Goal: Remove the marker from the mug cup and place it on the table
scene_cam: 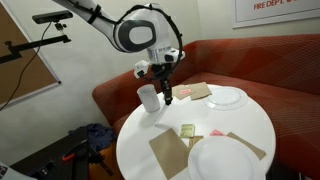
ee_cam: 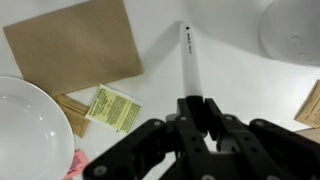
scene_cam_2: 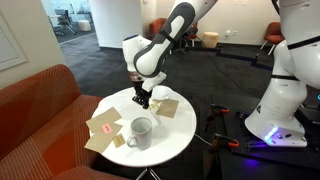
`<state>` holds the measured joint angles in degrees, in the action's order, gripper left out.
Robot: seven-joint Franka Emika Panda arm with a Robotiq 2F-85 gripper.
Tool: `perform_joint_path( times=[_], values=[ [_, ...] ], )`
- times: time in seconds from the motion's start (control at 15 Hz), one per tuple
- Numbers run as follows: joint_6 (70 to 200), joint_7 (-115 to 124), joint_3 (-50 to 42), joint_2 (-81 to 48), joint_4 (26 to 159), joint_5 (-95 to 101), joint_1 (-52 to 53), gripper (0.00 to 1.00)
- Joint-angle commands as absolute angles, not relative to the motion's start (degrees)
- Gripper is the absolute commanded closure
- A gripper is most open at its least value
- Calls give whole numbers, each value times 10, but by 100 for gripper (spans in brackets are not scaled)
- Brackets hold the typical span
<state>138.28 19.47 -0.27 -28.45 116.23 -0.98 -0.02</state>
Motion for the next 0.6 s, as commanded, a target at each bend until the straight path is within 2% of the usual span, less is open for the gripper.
perform_joint_path(
  times=[0.0,0.4,0.47,0.53],
  values=[
    [1351,197,-19,-310,1135,-21,11,53],
    [1357,200,-25,-314,1141,-20,18,7],
    [1362,201,-25,-305,1150,-17,21,1],
    [1369,200,-25,-295,1159,-15,23,0]
  ],
)
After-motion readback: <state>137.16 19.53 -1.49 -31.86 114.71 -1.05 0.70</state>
